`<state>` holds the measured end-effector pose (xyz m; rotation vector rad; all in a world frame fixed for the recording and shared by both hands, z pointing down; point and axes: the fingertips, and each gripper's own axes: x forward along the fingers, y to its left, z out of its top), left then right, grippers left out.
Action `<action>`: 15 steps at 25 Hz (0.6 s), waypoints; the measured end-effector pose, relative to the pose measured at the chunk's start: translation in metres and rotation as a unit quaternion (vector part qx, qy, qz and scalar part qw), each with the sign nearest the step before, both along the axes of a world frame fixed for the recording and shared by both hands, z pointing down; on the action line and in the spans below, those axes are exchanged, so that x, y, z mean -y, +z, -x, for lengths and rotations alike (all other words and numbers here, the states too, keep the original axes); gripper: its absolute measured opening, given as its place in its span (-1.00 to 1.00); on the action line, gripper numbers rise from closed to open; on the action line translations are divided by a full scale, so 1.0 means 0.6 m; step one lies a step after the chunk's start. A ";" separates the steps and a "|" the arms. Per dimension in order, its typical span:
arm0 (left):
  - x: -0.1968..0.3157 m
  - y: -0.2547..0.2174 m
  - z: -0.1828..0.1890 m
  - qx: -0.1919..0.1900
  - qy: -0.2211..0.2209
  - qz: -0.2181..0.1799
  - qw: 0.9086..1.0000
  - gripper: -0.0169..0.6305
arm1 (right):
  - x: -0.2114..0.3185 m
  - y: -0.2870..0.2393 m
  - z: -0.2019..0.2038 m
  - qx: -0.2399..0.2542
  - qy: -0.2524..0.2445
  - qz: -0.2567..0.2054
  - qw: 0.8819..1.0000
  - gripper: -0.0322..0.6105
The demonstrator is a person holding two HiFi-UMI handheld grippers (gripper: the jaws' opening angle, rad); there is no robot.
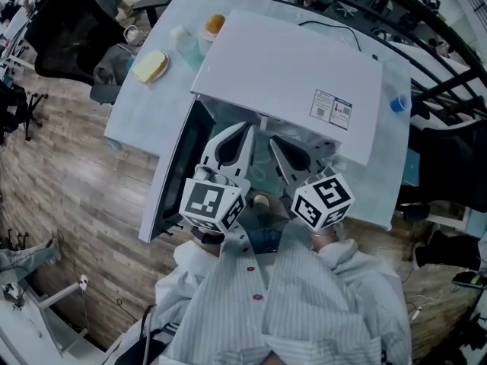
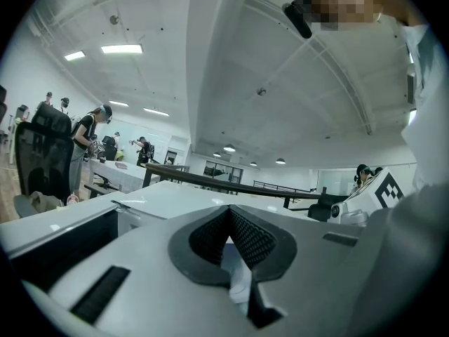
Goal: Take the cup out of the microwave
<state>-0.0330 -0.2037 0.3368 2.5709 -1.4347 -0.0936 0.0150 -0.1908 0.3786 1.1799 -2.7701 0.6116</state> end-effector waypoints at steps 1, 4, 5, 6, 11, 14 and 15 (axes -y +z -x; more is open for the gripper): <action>0.004 0.002 0.001 0.000 0.003 0.001 1.000 -0.92 | 0.005 0.001 0.000 0.000 0.004 0.001 1.000 -0.79; 0.013 0.005 0.008 0.002 0.010 0.006 1.000 -0.92 | 0.014 0.002 0.000 -0.001 0.018 0.004 1.000 -0.79; 0.014 0.006 0.010 0.002 0.012 0.008 1.000 -0.92 | 0.015 0.004 -0.001 -0.001 0.024 0.005 1.000 -0.79; 0.015 0.007 0.012 0.002 0.014 0.008 1.000 -0.92 | 0.016 0.005 -0.003 0.000 0.029 0.005 1.000 -0.79; 0.018 0.007 0.018 0.003 0.021 0.008 1.000 -0.92 | 0.023 0.011 -0.008 -0.003 0.045 0.005 0.999 -0.79; 0.016 0.009 0.017 0.005 0.027 0.010 1.000 -0.92 | 0.026 0.017 -0.015 -0.004 0.055 0.008 0.998 -0.79; 0.015 0.011 0.016 0.005 0.029 0.011 1.000 -0.92 | 0.027 0.020 -0.018 -0.004 0.058 0.010 0.998 -0.79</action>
